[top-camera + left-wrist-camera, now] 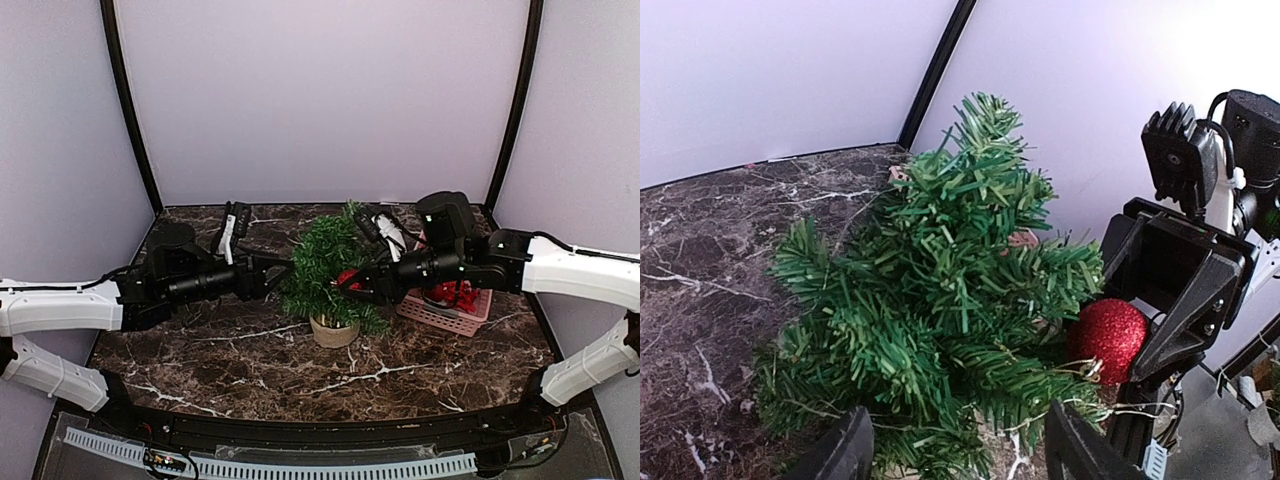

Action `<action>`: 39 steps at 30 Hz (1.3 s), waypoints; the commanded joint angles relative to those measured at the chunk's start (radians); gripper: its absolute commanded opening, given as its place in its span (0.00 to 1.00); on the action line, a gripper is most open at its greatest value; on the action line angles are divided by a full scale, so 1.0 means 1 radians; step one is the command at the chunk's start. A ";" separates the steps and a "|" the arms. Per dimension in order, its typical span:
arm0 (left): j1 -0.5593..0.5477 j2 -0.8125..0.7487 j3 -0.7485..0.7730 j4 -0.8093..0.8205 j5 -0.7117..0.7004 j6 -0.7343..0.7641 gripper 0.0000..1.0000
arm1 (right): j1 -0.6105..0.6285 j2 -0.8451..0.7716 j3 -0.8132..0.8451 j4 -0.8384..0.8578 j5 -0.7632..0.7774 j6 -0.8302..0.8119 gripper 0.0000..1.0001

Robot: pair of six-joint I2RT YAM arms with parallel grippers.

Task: Decorate the small christmas tree
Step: Adjust the Christmas tree at the center of the board.

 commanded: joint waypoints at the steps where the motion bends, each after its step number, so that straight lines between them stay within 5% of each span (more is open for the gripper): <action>1: -0.005 0.003 -0.012 0.009 0.055 0.010 0.62 | 0.014 -0.017 -0.021 0.070 -0.030 0.032 0.38; 16: -0.078 0.124 0.090 -0.012 0.092 0.088 0.65 | 0.026 0.005 -0.070 0.098 -0.042 0.079 0.38; 30: -0.154 0.173 0.113 -0.081 -0.004 0.139 0.49 | 0.032 -0.052 -0.114 0.126 0.036 0.114 0.40; 39: -0.160 0.140 0.086 -0.092 -0.042 0.140 0.49 | 0.032 -0.071 -0.194 0.220 0.092 0.152 0.47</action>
